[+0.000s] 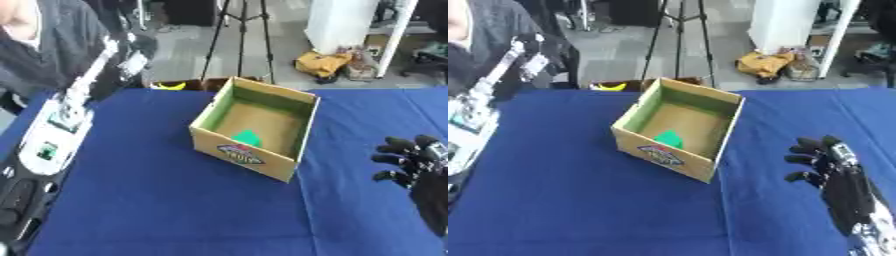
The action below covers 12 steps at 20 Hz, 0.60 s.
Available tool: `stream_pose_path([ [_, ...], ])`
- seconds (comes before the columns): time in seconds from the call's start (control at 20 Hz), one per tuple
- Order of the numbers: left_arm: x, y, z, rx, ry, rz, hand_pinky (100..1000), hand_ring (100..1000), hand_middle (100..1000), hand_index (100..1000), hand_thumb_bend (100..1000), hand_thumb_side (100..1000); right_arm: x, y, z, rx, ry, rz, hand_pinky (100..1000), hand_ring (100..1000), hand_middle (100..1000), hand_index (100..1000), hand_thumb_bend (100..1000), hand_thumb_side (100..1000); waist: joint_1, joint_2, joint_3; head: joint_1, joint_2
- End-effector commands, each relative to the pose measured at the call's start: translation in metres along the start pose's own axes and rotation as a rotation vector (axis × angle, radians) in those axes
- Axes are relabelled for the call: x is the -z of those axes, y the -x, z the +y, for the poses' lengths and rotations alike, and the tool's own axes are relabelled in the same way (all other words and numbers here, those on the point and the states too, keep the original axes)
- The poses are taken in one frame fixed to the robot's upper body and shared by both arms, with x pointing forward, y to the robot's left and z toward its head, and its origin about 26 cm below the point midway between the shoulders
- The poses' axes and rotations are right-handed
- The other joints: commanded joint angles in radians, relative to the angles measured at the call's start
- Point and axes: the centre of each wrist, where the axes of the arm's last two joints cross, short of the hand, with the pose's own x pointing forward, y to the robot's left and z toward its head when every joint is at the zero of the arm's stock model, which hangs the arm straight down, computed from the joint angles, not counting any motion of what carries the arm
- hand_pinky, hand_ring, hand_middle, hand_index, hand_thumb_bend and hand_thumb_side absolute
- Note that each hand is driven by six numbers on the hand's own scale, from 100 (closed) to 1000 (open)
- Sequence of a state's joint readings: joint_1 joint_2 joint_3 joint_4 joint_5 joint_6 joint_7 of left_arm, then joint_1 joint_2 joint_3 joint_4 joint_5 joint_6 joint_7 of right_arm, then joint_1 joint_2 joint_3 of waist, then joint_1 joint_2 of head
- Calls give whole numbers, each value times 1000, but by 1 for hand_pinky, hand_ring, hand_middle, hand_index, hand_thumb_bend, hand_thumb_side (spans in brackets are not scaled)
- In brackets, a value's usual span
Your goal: Pick up objects on the table and place them in the box.
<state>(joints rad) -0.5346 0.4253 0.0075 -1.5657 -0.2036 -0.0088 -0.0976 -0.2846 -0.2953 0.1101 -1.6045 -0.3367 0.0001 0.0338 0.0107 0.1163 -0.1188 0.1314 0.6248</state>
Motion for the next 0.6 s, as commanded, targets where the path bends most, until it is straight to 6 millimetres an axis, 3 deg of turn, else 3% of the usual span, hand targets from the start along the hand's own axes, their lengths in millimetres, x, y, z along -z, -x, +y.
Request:
stream_pose_path([
  [0.05,-10,-4,0,-75,-54,-5,512,559,620,744,465,968,1,-10,-5,-22,11,-29,533,726,684,800,100,954,0,-19,6,-6,14],
  [0.6,-78,-3,-17,-282,-60,40,508,553,615,745,457,975,-1,-5,-1,-7,-3,-13,533,725,684,800,100,953,-6,-42,-7,6,39],
])
